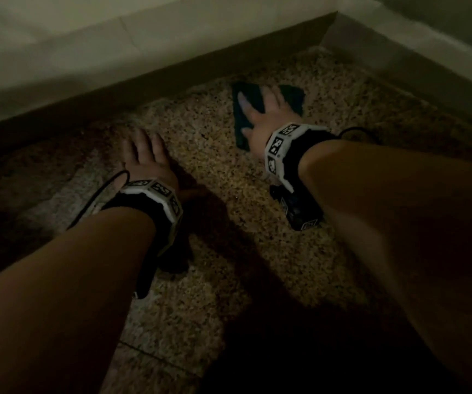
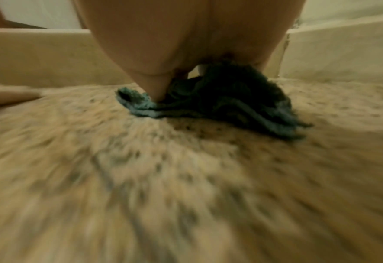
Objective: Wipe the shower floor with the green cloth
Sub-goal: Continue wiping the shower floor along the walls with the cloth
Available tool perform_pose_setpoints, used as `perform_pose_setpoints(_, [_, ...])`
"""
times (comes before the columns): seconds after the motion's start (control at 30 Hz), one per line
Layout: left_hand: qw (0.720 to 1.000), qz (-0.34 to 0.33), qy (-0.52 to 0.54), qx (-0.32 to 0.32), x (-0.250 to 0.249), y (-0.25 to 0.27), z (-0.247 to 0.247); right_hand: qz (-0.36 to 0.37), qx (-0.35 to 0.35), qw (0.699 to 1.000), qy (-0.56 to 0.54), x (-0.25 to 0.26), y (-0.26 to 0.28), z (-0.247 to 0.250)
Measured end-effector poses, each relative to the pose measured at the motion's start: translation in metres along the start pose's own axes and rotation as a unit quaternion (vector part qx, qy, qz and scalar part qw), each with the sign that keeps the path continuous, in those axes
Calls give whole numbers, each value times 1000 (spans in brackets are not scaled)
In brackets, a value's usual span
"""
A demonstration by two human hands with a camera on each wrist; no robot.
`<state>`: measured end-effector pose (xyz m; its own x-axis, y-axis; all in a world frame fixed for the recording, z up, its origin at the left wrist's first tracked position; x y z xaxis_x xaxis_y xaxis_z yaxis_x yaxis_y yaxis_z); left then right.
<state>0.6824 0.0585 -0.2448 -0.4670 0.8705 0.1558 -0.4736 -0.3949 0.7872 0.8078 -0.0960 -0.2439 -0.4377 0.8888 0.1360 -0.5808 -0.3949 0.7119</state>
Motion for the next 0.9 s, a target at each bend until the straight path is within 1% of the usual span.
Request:
perform_pose_setpoints(0.2, [1000,7,3,14,-4,0,5,-12,-16,1000,24,18,-17,5])
perform_pose_setpoints(0.37, [999,-34,-19,-3,10,1,-8,27,0,998,55,68,-23,2])
perform_pose_setpoints(0.47, [999,-37,-19,-12,21,5,-24,34,5,998,57,93,-22,-4])
perform_pose_setpoints(0.63, [1000,-9,7,8,37,8,-34,122,42,986,105,129,-17,-17])
perform_pose_setpoints(0.73, [999,12,27,20,47,13,-34,132,41,985,104,132,-16,-20])
perform_pose_setpoints(0.83, [999,12,27,18,49,16,-36,135,36,985,103,119,-13,-19])
perform_pose_setpoints(0.9, [999,12,29,14,47,18,-36,124,36,987,95,106,-7,-22])
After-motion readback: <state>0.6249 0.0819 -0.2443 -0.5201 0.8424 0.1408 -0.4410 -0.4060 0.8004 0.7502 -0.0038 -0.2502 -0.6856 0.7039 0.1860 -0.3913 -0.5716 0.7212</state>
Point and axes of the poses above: each hand's wrist, its own y-axis away from the middle knuckle, its own z-axis out of the back of the hand, x = y × z, the point moved 2 cm from there along -y, towards the middle knuckle, and after that the axes turned 7 degrees about x, right-handed, at the moved point
